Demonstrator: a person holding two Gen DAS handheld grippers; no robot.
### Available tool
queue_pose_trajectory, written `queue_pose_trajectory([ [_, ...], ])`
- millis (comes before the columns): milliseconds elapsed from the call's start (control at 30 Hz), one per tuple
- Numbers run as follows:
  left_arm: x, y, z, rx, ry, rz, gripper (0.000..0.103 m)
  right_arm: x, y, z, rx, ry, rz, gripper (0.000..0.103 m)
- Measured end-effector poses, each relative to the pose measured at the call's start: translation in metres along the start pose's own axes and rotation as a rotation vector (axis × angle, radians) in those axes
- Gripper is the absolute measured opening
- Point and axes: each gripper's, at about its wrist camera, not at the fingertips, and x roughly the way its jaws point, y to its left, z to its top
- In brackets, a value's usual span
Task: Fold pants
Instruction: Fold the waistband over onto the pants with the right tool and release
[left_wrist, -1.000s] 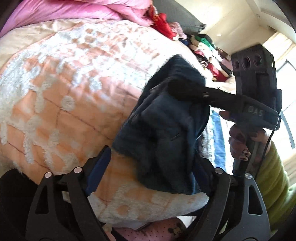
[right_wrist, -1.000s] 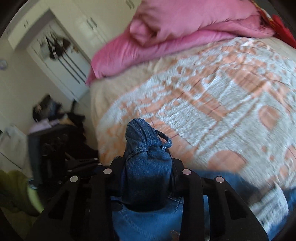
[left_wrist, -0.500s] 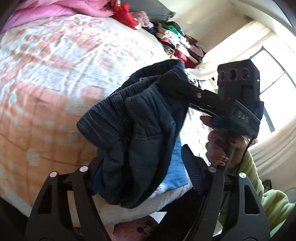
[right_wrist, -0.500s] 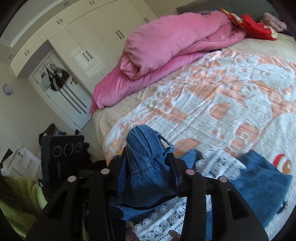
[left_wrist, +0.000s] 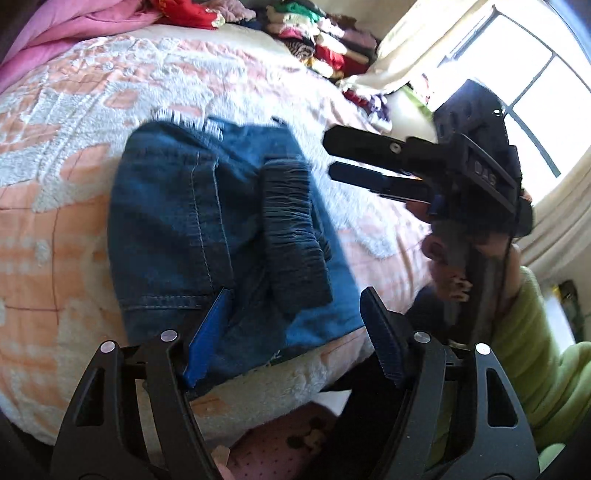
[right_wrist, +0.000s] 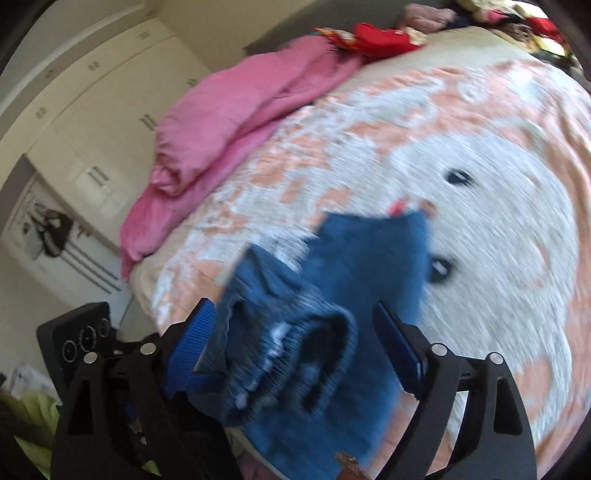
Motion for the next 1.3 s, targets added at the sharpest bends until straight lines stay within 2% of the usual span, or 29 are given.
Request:
queue_pose_trajectory([
  [200, 0.005, 0.001, 0.001, 0.013, 0.008, 0.018, 0.063, 0.021, 0.003, -0.012, -0.018, 0.056, -0.043, 0.094],
  [233, 0.005, 0.000, 0.000, 0.016, 0.009, 0.021, 0.063, 0.029, 0.006, -0.013, -0.031, 0.067, -0.052, 0.091],
  [267, 0.004, 0.000, -0.002, 0.019, 0.009, 0.024, 0.063, 0.034, 0.009, -0.013, -0.037, 0.076, -0.054, 0.078],
  [300, 0.004, 0.000, -0.003, 0.022, 0.010, 0.027, 0.063, 0.039, 0.013, -0.015, -0.043, 0.096, -0.035, 0.046],
  [333, 0.003, -0.001, -0.004, 0.025, 0.012, 0.035, 0.063, 0.041, 0.018, -0.017, -0.052, 0.099, -0.012, 0.045],
  [400, 0.002, -0.004, -0.006, 0.026, 0.011, 0.034, 0.063, 0.030, 0.025, -0.015, -0.071, 0.056, 0.041, 0.040],
  [467, 0.000, -0.003, -0.006, 0.024, 0.008, 0.025, 0.063, 0.015, 0.025, -0.015, -0.077, 0.014, 0.084, 0.039],
  [533, 0.001, -0.003, -0.007, 0.022, 0.010, 0.022, 0.064, 0.007, 0.017, -0.013, -0.071, -0.011, 0.060, 0.039],
  [633, 0.005, -0.002, -0.007, 0.020, 0.020, 0.019, 0.065, 0.020, -0.004, -0.016, -0.005, 0.038, -0.016, 0.039],
  [767, 0.005, -0.001, -0.005, 0.021, 0.023, 0.020, 0.065, 0.029, -0.009, -0.020, 0.017, 0.052, -0.053, 0.043],
  [900, 0.001, -0.002, -0.005, 0.022, 0.019, 0.023, 0.065, 0.017, 0.002, -0.018, -0.016, 0.022, -0.089, 0.060],
  [933, -0.001, -0.002, -0.005, 0.022, 0.016, 0.025, 0.065, 0.011, 0.005, -0.017, -0.024, 0.008, -0.106, 0.068],
  [1100, -0.012, -0.007, -0.005, 0.033, -0.004, 0.036, 0.070, -0.013, 0.013, -0.016, -0.043, -0.059, -0.154, 0.084],
  [1300, -0.028, -0.010, -0.002, 0.050, -0.047, 0.065, 0.082, -0.039, 0.028, -0.022, -0.116, -0.126, -0.216, 0.092],
])
